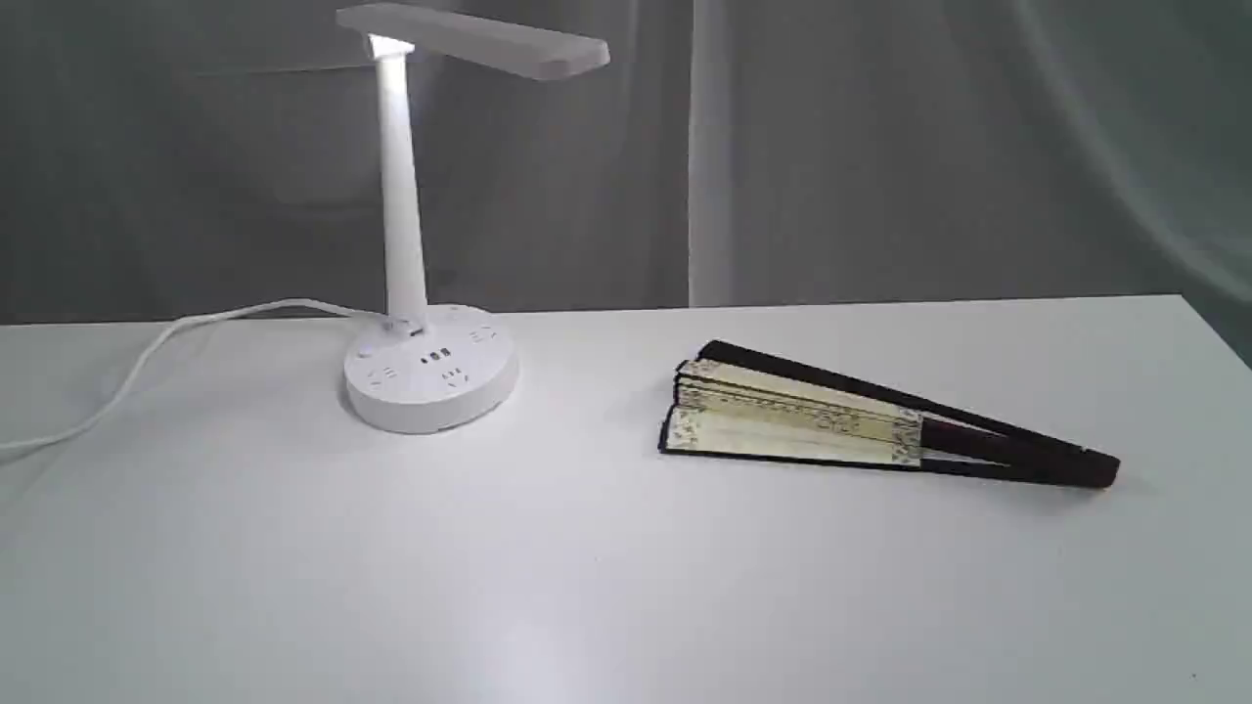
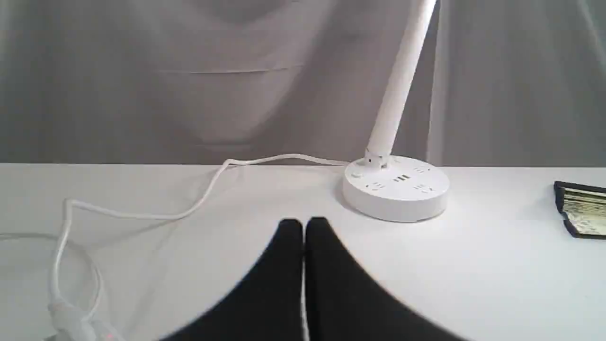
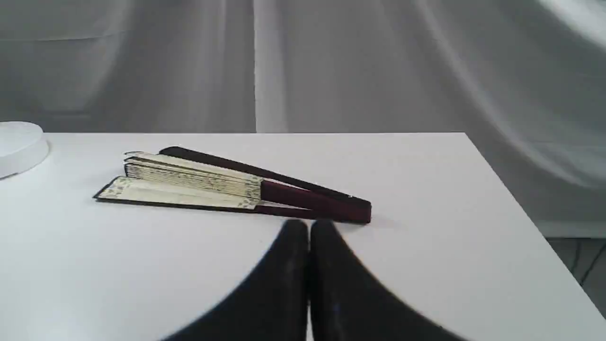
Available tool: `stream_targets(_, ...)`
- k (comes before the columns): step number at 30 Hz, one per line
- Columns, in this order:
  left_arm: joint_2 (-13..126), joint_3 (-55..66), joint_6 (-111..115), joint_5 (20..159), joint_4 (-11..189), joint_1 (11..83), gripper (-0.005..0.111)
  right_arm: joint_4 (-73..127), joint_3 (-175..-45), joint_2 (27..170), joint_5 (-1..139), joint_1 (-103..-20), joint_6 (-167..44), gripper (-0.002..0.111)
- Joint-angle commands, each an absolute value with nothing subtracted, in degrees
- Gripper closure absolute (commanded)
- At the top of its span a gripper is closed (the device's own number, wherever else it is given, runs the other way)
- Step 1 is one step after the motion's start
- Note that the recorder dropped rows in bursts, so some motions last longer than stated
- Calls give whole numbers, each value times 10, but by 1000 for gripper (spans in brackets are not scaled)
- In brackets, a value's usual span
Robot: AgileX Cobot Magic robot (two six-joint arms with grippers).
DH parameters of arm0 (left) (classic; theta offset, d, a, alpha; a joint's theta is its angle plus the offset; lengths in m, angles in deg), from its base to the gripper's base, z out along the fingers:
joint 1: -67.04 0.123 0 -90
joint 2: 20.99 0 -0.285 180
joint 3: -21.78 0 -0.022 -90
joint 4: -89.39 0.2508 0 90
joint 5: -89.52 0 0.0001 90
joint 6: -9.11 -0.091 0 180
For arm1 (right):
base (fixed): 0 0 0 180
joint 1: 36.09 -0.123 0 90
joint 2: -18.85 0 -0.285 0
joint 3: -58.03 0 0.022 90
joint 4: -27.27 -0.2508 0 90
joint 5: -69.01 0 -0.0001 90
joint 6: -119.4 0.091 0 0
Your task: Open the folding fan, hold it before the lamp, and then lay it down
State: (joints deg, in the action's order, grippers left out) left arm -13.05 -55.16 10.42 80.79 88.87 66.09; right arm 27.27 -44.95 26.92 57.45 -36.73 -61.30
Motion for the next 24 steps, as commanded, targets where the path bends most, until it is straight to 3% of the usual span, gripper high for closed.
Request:
stream_targets(1, -132, -554, 103, 809, 889, 658, 107, 277, -448, 266, 582, -367, -615, 108)
stream_targets(24, -132, -554, 103, 822, 915, 658, 107, 236, -448, 266, 628, -367, -619, 108)
